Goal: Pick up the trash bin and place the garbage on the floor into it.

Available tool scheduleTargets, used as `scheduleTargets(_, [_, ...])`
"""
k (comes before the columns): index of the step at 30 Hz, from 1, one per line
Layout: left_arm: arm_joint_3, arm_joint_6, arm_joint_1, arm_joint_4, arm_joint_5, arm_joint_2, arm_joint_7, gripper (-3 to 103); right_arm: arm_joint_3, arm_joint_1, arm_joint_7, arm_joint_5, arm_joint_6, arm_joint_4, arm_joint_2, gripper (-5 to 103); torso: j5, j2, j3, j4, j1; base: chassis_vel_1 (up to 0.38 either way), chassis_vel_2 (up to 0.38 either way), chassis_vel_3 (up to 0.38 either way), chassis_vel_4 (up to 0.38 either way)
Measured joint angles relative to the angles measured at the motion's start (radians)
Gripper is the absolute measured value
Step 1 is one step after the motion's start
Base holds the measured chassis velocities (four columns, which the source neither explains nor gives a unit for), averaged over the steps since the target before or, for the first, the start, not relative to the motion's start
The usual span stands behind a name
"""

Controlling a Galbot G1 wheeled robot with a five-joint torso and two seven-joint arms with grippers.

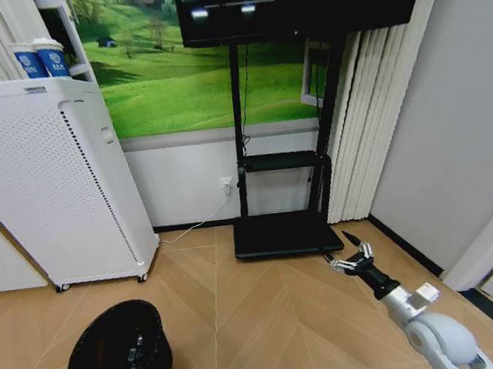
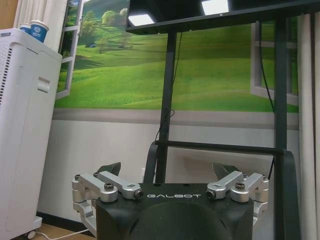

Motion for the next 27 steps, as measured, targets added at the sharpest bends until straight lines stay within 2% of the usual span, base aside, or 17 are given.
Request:
scheduleTargets(3, [-0.052,0.008,0.032,0.014,0.007,-0.013,0.033,4,0.008,0.006,0.000,0.006,0.000,-0.017,-0.002,100,0.0002,0.000,0.000,0.0010,0.000,0.000,0.000,0.000,0.000])
scheduleTargets(5, [-0.068,0.011,0.044,0.024,0.015,-0.016,0.051,4,0.014,0.005,0.000,0.009,0.002,-0.025,-0.002,100,0.0000,0.000,0.000,0.0007,0.000,0.000,0.000,0.000,0.000])
scheduleTargets(7, [-0.091,0.010,0.058,0.064,0.050,-0.025,0.098,4,0.019,0.005,-0.004,0.014,0.009,-0.046,-0.002,100,0.0000,0.000,0.000,0.0001,0.000,0.000,0.000,0.000,0.000])
scheduleTargets(8, [-0.091,0.010,0.058,0.064,0.050,-0.025,0.098,4,0.019,0.005,-0.004,0.014,0.009,-0.046,-0.002,100,0.0000,0.000,0.000,0.0001,0.000,0.000,0.000,0.000,0.000])
scheduleTargets(11, [-0.112,0.006,0.049,0.167,0.100,-0.031,0.190,4,0.019,0.009,-0.011,0.018,0.020,-0.081,-0.007,100,-0.0001,0.000,0.000,0.0005,0.000,0.000,0.000,0.000,0.000])
scheduleTargets(14, [-0.122,0.006,0.039,0.202,0.110,-0.031,0.203,4,0.020,0.008,-0.012,0.023,0.021,-0.087,-0.010,100,-0.0007,0.000,0.000,0.0005,0.000,0.000,0.000,0.000,0.000])
scheduleTargets(21, [-0.141,0.002,-0.031,0.348,0.134,-0.004,0.277,4,0.030,-0.001,-0.017,0.027,0.027,-0.093,-0.020,100,-0.0002,0.000,0.000,0.0003,0.000,0.000,0.000,0.000,0.000])
scheduleTargets(27, [-0.107,0.005,-0.069,0.382,0.140,-0.001,0.304,4,0.034,-0.005,-0.016,0.023,0.025,-0.076,-0.020,100,-0.0001,0.000,0.000,0.0004,0.000,0.000,0.000,0.000,0.000])
